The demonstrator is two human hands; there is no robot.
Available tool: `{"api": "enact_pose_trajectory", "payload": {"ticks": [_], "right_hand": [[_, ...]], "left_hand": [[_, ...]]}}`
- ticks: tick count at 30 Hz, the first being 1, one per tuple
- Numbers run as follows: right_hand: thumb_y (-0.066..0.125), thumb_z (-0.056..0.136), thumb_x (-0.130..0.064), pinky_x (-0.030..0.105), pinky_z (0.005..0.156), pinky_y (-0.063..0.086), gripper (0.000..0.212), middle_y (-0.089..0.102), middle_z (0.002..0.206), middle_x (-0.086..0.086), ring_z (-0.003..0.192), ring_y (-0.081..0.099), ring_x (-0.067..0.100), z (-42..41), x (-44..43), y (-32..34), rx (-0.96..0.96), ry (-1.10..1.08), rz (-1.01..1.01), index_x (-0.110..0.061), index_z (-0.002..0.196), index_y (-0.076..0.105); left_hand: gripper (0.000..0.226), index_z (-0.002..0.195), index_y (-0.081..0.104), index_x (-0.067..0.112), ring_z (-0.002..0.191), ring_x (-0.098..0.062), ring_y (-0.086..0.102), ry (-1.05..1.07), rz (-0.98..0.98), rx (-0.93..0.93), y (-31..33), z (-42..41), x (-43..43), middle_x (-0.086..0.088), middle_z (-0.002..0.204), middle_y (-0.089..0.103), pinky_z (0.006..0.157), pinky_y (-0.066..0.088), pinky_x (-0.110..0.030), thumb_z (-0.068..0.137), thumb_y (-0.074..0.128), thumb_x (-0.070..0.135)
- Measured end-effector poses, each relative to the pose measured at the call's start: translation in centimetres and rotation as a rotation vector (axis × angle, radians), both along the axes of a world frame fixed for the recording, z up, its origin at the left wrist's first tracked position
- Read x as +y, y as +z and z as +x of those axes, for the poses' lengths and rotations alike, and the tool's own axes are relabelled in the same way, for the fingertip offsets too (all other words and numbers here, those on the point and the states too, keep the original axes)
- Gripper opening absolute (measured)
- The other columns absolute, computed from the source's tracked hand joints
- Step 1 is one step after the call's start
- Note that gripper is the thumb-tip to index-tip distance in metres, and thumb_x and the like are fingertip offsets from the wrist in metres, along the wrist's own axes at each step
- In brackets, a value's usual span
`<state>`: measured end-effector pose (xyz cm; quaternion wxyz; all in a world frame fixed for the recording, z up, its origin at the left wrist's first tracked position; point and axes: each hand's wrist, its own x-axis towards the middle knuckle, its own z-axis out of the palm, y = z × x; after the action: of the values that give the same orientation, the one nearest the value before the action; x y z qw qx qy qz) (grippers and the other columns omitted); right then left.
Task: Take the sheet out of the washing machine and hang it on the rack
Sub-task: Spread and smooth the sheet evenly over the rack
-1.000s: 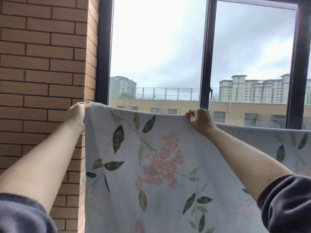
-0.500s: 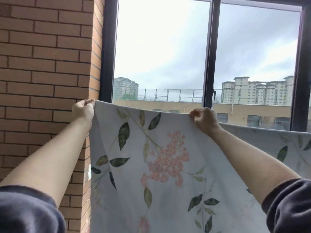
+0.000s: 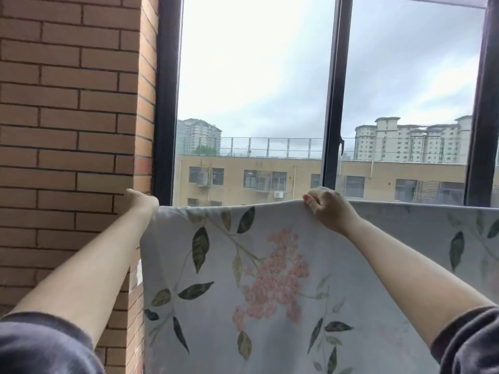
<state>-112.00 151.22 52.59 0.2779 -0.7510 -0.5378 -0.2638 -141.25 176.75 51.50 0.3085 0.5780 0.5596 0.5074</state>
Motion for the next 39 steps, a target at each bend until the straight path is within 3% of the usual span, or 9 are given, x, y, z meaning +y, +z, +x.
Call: {"api": "enact_pose_trajectory", "payload": {"ticks": [3, 6, 10, 13, 16, 19, 27, 35, 39], "right_hand": [[0.036, 0.099, -0.036, 0.042, 0.081, 0.044, 0.033, 0.063, 0.082, 0.007, 0.084, 0.059, 0.034, 1.4, -0.9, -0.3, -0.042, -0.032, 0.055, -0.023, 0.076, 0.056], [0.031, 0.101, -0.037, 0.041, 0.09, 0.037, 0.04, 0.068, 0.093, 0.013, 0.091, 0.059, 0.034, 3.2, -2.2, -0.3, -0.096, -0.14, 0.037, -0.013, 0.095, 0.063], [0.022, 0.1, -0.044, 0.037, 0.09, 0.036, 0.043, 0.056, 0.075, 0.001, 0.082, 0.055, 0.028, 6.5, -4.4, -0.3, -0.124, -0.189, -0.022, -0.024, 0.07, 0.045], [0.005, 0.087, -0.059, 0.038, 0.089, 0.032, 0.053, 0.06, 0.084, 0.002, 0.095, 0.057, 0.03, 8.9, -6.0, -0.6, -0.139, -0.195, -0.024, -0.027, 0.071, 0.044], [0.015, 0.096, -0.052, 0.04, 0.093, 0.031, 0.049, 0.065, 0.103, 0.008, 0.105, 0.055, 0.029, 12.0, -8.3, -0.8, -0.145, -0.213, -0.027, -0.025, 0.089, 0.055], [0.013, 0.094, -0.054, 0.035, 0.082, 0.026, 0.047, 0.061, 0.097, 0.006, 0.101, 0.053, 0.025, 15.4, -11.0, -0.7, -0.148, -0.218, -0.02, -0.022, 0.079, 0.045], [-0.002, 0.077, -0.07, 0.033, 0.078, 0.026, 0.076, 0.059, 0.097, 0.003, 0.096, 0.053, 0.023, 26.3, -19.5, -1.0, -0.145, -0.199, 0.002, -0.017, 0.09, 0.052], [0.003, 0.08, -0.067, 0.033, 0.082, 0.024, 0.072, 0.06, 0.106, 0.001, 0.104, 0.051, 0.023, 35.2, -26.2, -1.4, -0.158, -0.213, 0.014, -0.02, 0.095, 0.055], [0.01, 0.086, -0.061, 0.034, 0.083, 0.024, 0.062, 0.061, 0.108, 0.001, 0.105, 0.05, 0.024, 39.5, -28.8, -1.4, -0.155, -0.238, 0.009, -0.02, 0.095, 0.055]], "left_hand": [[0.032, 0.117, 0.047, 0.005, 0.114, -0.038, 0.049, -0.081, 0.129, 0.155, -0.4, 2.9, -2.8, -0.019, 0.127, 0.049, 0.097, 0.042, -0.045, 0.087, 0.048, 0.017], [0.019, 0.107, 0.05, 0.012, 0.095, -0.027, 0.054, -0.295, 0.333, 0.24, -0.3, 7.2, -7.1, -0.009, 0.106, 0.058, 0.082, 0.045, -0.035, 0.092, 0.044, 0.023], [0.017, 0.101, 0.056, 0.014, 0.079, -0.019, 0.056, -0.513, 0.638, 0.263, 0.0, 14.4, -14.4, -0.002, 0.092, 0.061, 0.059, 0.04, -0.026, 0.096, 0.041, 0.022], [0.027, 0.1, 0.058, 0.013, 0.081, -0.021, 0.057, -0.542, 0.762, 0.357, -0.2, 19.0, -17.4, -0.002, 0.097, 0.062, 0.068, 0.046, -0.031, 0.098, 0.036, 0.028], [0.037, 0.106, 0.057, 0.013, 0.095, -0.025, 0.057, -0.433, 0.897, 0.523, -0.3, 23.0, -19.7, -0.005, 0.104, 0.062, 0.081, 0.042, -0.036, 0.099, 0.03, 0.037], [0.044, 0.102, 0.06, 0.014, 0.096, -0.024, 0.058, -0.271, 1.035, 0.726, 0.2, 26.7, -21.3, -0.004, 0.103, 0.065, 0.084, 0.036, -0.036, 0.098, 0.026, 0.041], [0.049, 0.09, 0.064, 0.014, 0.077, -0.026, 0.063, -0.221, 1.044, 0.827, 0.2, 38.7, -29.8, -0.006, 0.084, 0.068, 0.065, 0.033, -0.029, 0.099, 0.022, 0.038], [0.054, 0.09, 0.063, 0.013, 0.065, -0.02, 0.051, -0.225, 1.059, 0.804, 0.1, 49.9, -38.1, -0.004, 0.081, 0.064, 0.061, 0.036, -0.028, 0.099, 0.016, 0.038], [0.055, 0.087, 0.065, 0.012, 0.071, -0.023, 0.059, -0.254, 1.061, 0.785, 0.3, 54.4, -41.5, -0.005, 0.079, 0.065, 0.062, 0.04, -0.028, 0.1, 0.018, 0.037]]}}
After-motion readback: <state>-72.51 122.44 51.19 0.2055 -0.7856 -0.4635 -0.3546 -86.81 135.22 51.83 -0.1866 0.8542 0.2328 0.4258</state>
